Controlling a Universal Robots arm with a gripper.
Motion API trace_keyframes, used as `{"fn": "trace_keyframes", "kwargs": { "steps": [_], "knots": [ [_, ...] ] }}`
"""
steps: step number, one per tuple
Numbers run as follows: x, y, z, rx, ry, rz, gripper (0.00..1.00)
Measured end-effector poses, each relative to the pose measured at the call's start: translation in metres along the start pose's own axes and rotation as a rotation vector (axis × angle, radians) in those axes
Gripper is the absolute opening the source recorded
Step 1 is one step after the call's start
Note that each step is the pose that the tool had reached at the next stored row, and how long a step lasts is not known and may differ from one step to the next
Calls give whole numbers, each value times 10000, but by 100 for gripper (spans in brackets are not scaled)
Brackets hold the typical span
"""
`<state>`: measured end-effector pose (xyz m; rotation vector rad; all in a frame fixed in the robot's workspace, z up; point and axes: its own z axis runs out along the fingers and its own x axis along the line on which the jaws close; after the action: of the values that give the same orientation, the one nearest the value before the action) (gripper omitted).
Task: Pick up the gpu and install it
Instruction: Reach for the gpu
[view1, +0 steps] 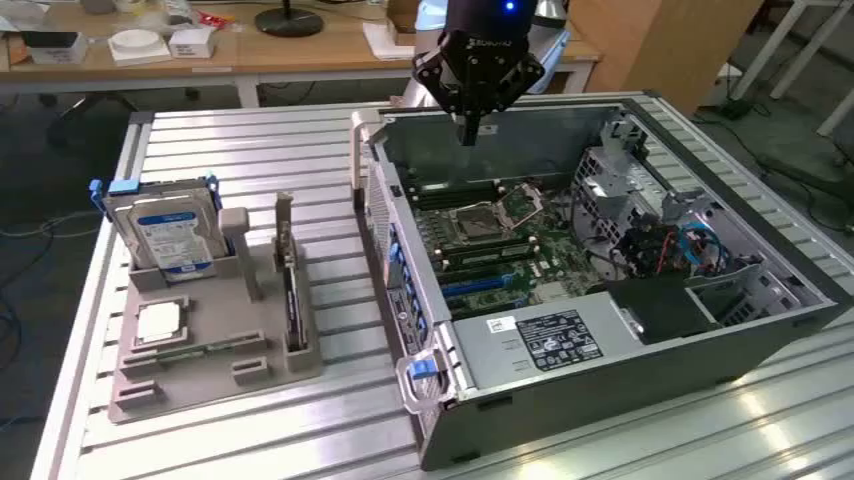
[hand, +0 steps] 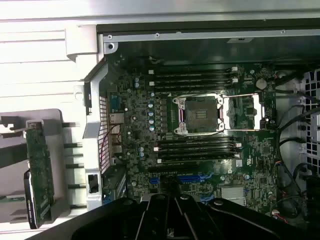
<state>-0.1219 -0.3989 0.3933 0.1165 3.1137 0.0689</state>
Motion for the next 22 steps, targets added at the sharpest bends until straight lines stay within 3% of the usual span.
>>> {"fn": "trace_keyframes", "kwargs": {
  "steps": [22],
  "knots": [
    [109, -8, -3, 0, -1, 1, 10]
  ]
}}
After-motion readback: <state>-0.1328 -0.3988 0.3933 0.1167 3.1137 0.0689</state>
